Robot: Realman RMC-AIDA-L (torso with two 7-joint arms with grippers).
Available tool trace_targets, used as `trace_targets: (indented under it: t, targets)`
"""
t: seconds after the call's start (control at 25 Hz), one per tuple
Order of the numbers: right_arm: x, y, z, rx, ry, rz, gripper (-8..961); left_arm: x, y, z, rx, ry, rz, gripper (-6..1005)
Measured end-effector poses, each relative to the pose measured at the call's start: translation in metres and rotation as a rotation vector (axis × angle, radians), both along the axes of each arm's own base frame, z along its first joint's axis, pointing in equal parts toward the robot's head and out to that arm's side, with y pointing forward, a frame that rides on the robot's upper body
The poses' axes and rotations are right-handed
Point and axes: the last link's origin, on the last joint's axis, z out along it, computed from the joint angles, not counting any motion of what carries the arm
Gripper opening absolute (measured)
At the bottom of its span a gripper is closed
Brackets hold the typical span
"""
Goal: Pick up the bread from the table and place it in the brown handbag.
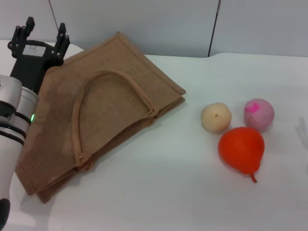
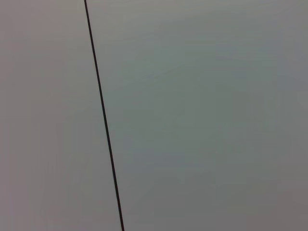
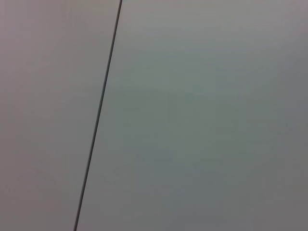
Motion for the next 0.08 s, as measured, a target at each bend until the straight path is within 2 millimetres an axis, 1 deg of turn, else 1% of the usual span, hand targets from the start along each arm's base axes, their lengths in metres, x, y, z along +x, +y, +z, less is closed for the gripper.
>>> trace_targets:
  t: [0.08]
  targets:
    - [-0.0001, 0.0002, 0.0000, 0.000, 0.000, 0.000, 889, 0.0001, 0.0000, 0.0000, 0.000, 0.000, 0.000, 721]
